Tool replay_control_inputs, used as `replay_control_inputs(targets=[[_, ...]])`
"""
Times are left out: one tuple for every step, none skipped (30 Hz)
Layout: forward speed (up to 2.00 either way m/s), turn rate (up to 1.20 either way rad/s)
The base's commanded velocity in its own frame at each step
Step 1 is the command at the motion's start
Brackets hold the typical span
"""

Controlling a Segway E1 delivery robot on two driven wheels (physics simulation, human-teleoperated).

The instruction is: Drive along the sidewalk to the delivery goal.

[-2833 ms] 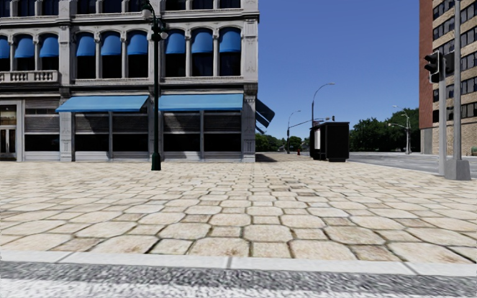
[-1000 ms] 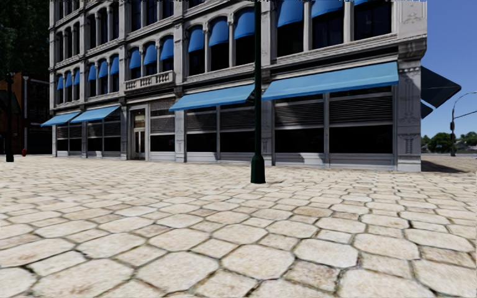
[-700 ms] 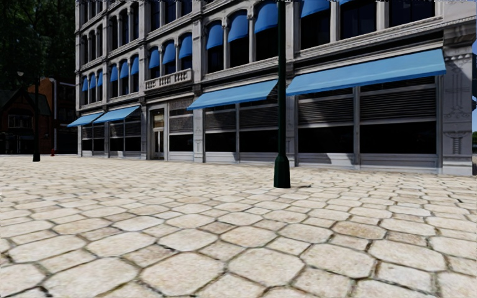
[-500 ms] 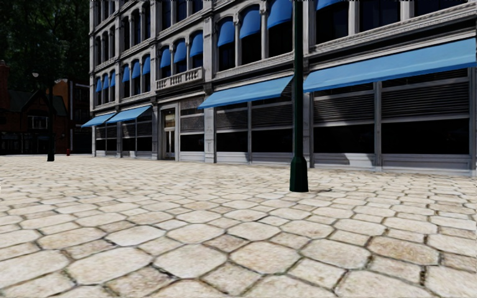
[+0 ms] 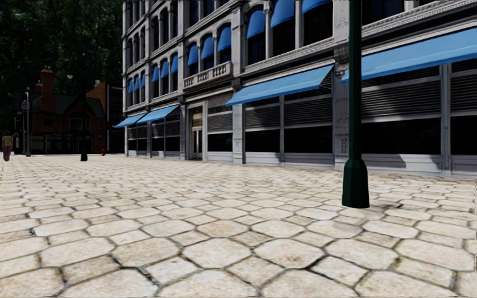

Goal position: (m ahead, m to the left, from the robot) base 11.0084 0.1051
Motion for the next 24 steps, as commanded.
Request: replay_control_inputs(targets=[[2.00,0.37],[2.00,0.37],[2.00,0.37],[2.00,0.37],[2.00,0.37],[2.00,0.37],[2.00,0.37],[2.00,0.37],[2.00,0.37],[2.00,0.37],[2.00,0.37],[2.00,0.37],[2.00,0.37],[2.00,0.37],[2.00,0.37],[2.00,0.37],[2.00,0.37],[2.00,0.37],[2.00,0.37],[2.00,0.37],[2.00,0.37],[2.00,0.37],[2.00,0.32],[2.00,0.32]])
